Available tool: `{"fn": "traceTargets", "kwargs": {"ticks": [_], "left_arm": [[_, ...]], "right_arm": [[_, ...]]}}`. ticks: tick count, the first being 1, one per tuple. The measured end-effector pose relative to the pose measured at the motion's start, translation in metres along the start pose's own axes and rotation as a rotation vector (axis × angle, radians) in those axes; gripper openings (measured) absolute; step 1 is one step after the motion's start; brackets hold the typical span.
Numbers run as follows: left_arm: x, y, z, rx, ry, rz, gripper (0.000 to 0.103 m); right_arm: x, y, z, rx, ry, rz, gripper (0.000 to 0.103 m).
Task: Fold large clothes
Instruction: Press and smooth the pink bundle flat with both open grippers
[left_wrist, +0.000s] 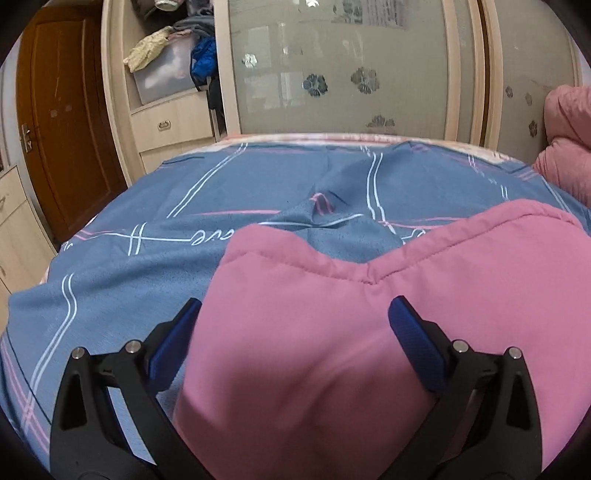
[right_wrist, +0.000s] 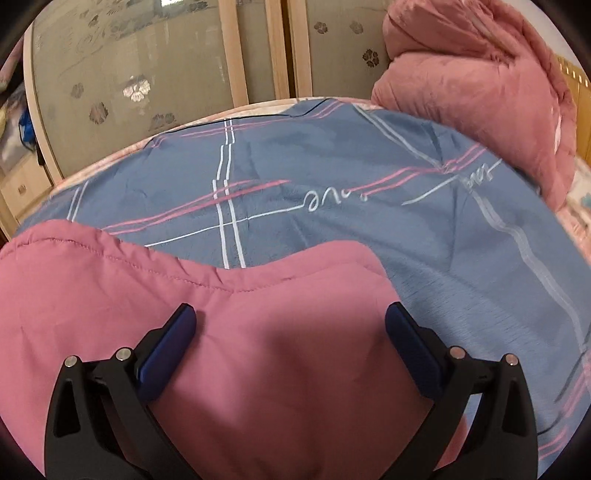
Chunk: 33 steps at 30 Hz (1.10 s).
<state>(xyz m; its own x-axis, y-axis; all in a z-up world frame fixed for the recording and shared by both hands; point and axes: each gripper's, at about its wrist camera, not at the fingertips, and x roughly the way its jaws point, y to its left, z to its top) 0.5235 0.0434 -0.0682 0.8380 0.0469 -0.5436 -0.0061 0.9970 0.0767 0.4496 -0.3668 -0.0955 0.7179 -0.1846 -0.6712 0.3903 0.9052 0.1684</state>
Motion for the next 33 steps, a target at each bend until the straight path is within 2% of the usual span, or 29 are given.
{"fn": "traceTargets", "kwargs": {"ticks": [3,6,8,9,10,11,13,14,16,18,21,22,25,29,33], "left_arm": [[-0.003,-0.003,0.0,0.012,-0.021,0.029,0.101],[-0.001,-0.006,0.006,0.035,0.02,0.05,0.101],[-0.021,-0.011,0.016,0.069,0.008,0.147,0.101],[-0.036,-0.012,0.019,0.058,-0.02,0.141,0.101],[-0.067,-0.015,0.025,0.015,-0.082,0.04,0.101],[-0.084,-0.018,0.027,-0.008,-0.111,-0.025,0.101],[-0.115,-0.038,0.027,-0.006,-0.122,-0.124,0.101],[-0.12,-0.05,0.023,0.005,-0.112,-0.15,0.101],[-0.117,-0.071,0.012,0.037,-0.091,-0.161,0.101],[-0.099,-0.093,-0.009,0.084,-0.034,-0.127,0.101],[-0.089,-0.096,-0.026,0.071,-0.056,-0.131,0.101],[-0.086,-0.098,-0.028,0.069,-0.06,-0.128,0.101],[-0.076,-0.113,-0.036,0.119,-0.083,-0.058,0.101],[-0.067,-0.105,-0.041,0.073,-0.079,-0.112,0.101],[-0.063,-0.107,-0.043,0.081,-0.083,-0.095,0.101]], "right_arm": [[0.002,-0.003,0.001,0.019,0.011,0.021,0.102],[-0.004,0.0,0.004,0.005,0.018,0.003,0.102],[-0.027,0.0,0.011,0.01,-0.015,0.014,0.102],[-0.045,-0.002,0.013,0.032,-0.063,0.032,0.102],[-0.068,0.0,0.014,0.055,-0.129,0.071,0.102],[-0.097,0.011,0.013,0.044,-0.189,0.124,0.102],[-0.126,0.038,0.004,-0.023,-0.222,0.184,0.102],[-0.132,0.049,-0.002,-0.053,-0.234,0.186,0.102],[-0.128,0.075,-0.018,-0.133,-0.216,0.148,0.102],[-0.11,0.082,-0.03,-0.151,-0.171,0.112,0.102],[-0.08,0.078,-0.044,-0.133,-0.105,0.109,0.102],[-0.075,0.08,-0.047,-0.141,-0.108,0.1,0.102],[-0.073,0.093,-0.054,-0.187,-0.136,0.05,0.102],[-0.064,0.082,-0.058,-0.148,-0.151,0.102,0.102],[-0.058,0.083,-0.056,-0.145,-0.15,0.099,0.102]]}}
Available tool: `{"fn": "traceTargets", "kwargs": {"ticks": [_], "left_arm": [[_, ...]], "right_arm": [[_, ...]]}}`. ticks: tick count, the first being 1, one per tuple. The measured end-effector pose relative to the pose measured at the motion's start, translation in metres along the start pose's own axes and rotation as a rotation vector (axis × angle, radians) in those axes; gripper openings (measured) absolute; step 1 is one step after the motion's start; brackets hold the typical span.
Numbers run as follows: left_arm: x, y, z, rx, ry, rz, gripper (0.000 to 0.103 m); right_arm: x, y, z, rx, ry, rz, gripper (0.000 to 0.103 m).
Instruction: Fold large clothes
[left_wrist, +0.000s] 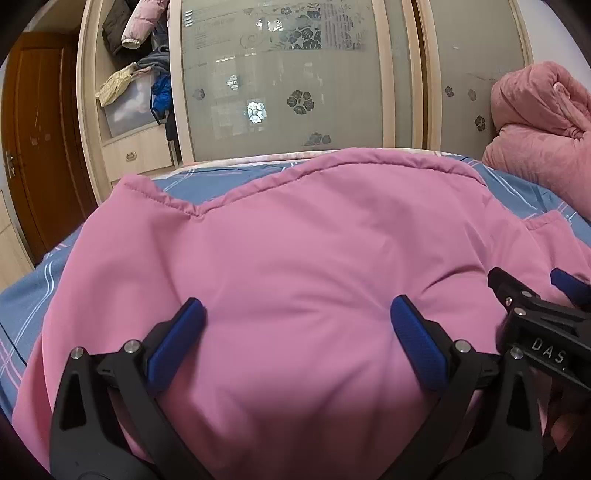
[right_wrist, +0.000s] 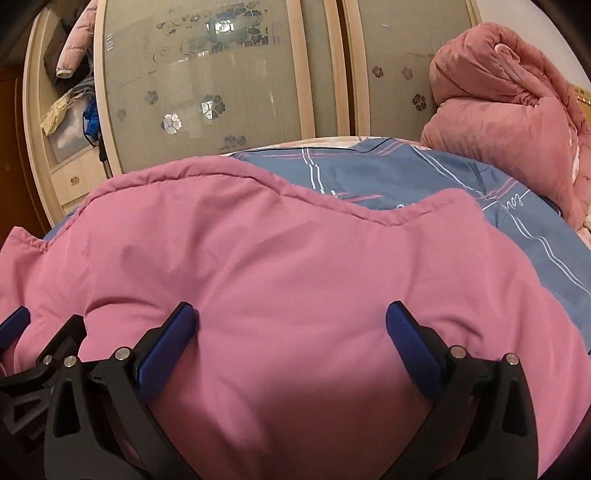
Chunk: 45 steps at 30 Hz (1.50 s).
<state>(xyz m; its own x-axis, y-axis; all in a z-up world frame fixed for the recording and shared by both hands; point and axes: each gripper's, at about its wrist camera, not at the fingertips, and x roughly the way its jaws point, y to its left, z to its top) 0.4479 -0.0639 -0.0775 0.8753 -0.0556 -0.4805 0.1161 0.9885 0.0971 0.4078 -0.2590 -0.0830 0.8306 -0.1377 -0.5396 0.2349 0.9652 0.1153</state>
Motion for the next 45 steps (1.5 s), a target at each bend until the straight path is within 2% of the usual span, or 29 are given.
{"fn": "traceTargets", "kwargs": {"ticks": [1,5,7,10,13,15,17,20,23,26,29,32,34,40,41,43,45], "left_arm": [[-0.001,0.001,0.001,-0.003,0.003,-0.005,0.101],[-0.023,0.015,0.003,-0.047,0.017,-0.052,0.101],[-0.05,0.021,-0.004,-0.06,0.009,-0.055,0.101],[-0.124,0.028,-0.036,-0.057,-0.042,-0.062,0.101],[-0.188,0.03,-0.069,-0.025,-0.069,-0.084,0.101],[-0.219,0.028,-0.076,-0.029,-0.042,-0.067,0.101],[-0.25,0.027,-0.08,-0.052,-0.035,-0.085,0.101],[-0.302,0.02,-0.101,-0.022,-0.107,-0.066,0.101],[-0.333,0.015,-0.126,0.008,-0.084,-0.073,0.101],[-0.357,0.018,-0.147,0.01,-0.069,-0.069,0.101],[-0.378,0.027,-0.156,-0.008,-0.07,-0.048,0.101],[-0.399,0.039,-0.163,-0.043,-0.105,-0.021,0.101],[-0.405,0.05,-0.164,-0.065,-0.126,-0.016,0.101],[-0.405,0.072,-0.181,-0.122,-0.129,0.005,0.101],[-0.401,0.076,-0.184,-0.146,-0.102,0.019,0.101],[-0.395,0.081,-0.184,-0.179,-0.077,-0.015,0.101],[-0.39,0.083,-0.185,-0.183,-0.065,-0.015,0.101]], "right_arm": [[-0.001,-0.002,0.001,0.009,0.0,0.011,0.102],[-0.024,-0.031,0.003,0.117,-0.03,0.164,0.102],[-0.054,-0.042,-0.004,0.133,-0.032,0.202,0.102],[-0.119,-0.051,-0.035,0.088,-0.08,0.253,0.102],[-0.184,-0.052,-0.069,0.03,-0.102,0.249,0.102],[-0.22,-0.049,-0.078,-0.011,-0.079,0.231,0.102],[-0.258,-0.048,-0.087,-0.034,-0.091,0.176,0.102],[-0.298,-0.053,-0.108,-0.034,-0.153,0.139,0.102],[-0.326,-0.055,-0.133,-0.028,-0.125,0.112,0.102],[-0.344,-0.058,-0.151,-0.043,-0.119,0.114,0.102],[-0.373,-0.06,-0.167,-0.072,-0.181,0.068,0.102],[-0.387,-0.065,-0.177,-0.05,-0.213,0.04,0.102],[-0.388,-0.069,-0.181,-0.039,-0.204,0.037,0.102],[-0.381,-0.068,-0.196,-0.07,-0.175,-0.004,0.102],[-0.379,-0.068,-0.195,-0.072,-0.175,-0.003,0.102],[-0.378,-0.068,-0.195,-0.07,-0.185,-0.013,0.102],[-0.378,-0.068,-0.196,-0.066,-0.185,-0.004,0.102]]}}
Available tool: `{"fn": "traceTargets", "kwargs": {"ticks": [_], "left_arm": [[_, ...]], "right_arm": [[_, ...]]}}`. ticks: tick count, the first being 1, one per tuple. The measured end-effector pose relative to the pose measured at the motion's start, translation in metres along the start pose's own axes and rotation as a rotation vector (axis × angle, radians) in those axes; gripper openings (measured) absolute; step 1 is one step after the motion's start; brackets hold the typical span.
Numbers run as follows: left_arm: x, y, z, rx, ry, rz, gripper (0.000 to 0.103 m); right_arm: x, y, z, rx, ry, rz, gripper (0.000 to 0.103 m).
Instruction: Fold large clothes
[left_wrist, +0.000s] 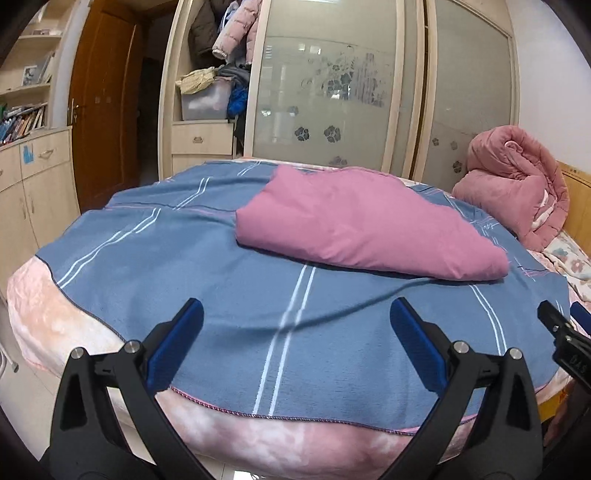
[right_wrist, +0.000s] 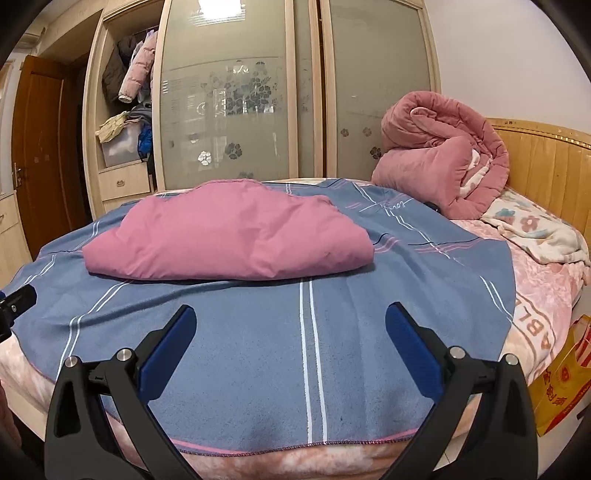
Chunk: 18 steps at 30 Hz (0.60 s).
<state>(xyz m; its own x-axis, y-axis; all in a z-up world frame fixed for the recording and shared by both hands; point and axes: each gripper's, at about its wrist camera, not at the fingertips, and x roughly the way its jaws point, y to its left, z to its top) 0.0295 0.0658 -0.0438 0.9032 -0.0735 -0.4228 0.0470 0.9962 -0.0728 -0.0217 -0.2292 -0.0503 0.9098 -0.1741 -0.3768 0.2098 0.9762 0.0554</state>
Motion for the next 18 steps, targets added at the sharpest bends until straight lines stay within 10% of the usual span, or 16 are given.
{"fn": "traceTargets", "kwargs": {"ticks": [18], "left_arm": [[0.017,-0.017,0.003,0.077,0.043,0.029,0.101]], "right_arm": [[0.013,0.001,-0.002,-0.032,0.044,-0.008,0.102]]}}
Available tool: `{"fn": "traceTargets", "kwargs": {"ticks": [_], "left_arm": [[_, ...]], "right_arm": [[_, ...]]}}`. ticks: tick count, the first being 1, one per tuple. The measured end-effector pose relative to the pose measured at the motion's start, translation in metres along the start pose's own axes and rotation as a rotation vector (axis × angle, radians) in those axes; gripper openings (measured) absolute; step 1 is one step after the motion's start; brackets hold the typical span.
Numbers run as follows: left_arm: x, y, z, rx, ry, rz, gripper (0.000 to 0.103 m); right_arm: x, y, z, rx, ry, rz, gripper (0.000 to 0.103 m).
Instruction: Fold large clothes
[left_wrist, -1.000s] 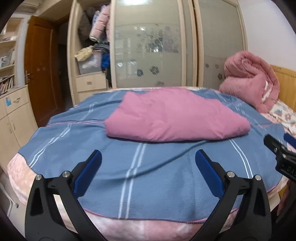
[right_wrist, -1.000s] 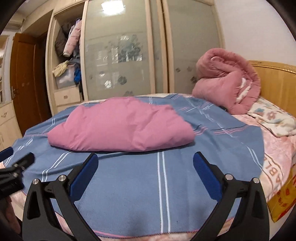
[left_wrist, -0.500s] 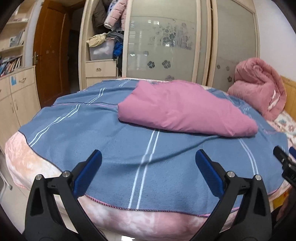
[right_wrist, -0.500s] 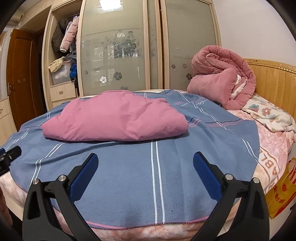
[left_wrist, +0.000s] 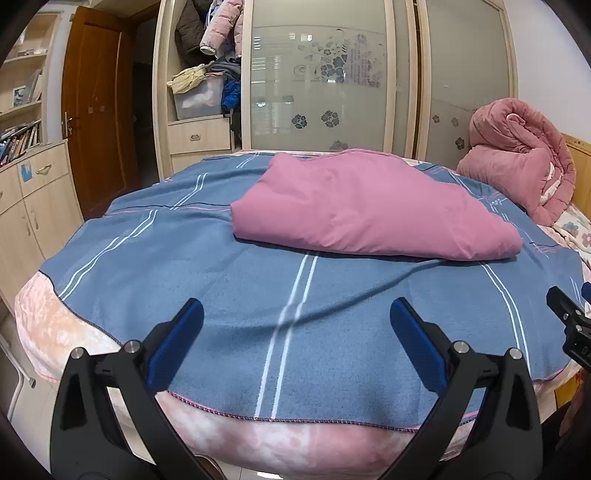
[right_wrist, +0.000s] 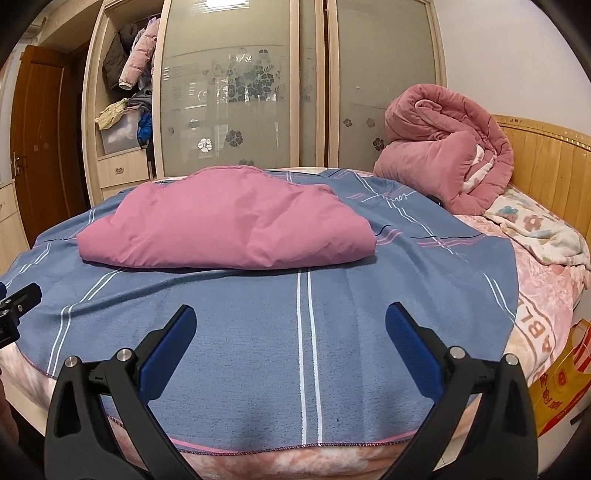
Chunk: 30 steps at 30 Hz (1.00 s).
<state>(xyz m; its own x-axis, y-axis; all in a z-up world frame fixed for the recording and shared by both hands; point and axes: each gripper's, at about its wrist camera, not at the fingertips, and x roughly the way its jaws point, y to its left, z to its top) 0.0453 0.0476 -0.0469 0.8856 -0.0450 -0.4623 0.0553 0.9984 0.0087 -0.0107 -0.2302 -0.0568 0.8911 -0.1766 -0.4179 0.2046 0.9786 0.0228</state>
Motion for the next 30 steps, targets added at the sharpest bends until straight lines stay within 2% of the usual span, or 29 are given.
{"fn": "traceTargets", "kwargs": {"ticks": [9,17,30], "left_arm": [[0.0,-0.005,0.001,0.017,0.006,-0.011,0.101],[0.001,-0.007,0.003,0.008,0.031,-0.059,0.101],[-0.001,-0.011,0.002,0.024,0.029,-0.059,0.101]], "right_arm": [[-0.002,0.004,0.0,-0.018,-0.006,0.009,0.102],[-0.002,0.005,0.001,-0.023,-0.005,0.018,0.102],[-0.002,0.005,0.0,-0.022,-0.005,0.023,0.102]]}}
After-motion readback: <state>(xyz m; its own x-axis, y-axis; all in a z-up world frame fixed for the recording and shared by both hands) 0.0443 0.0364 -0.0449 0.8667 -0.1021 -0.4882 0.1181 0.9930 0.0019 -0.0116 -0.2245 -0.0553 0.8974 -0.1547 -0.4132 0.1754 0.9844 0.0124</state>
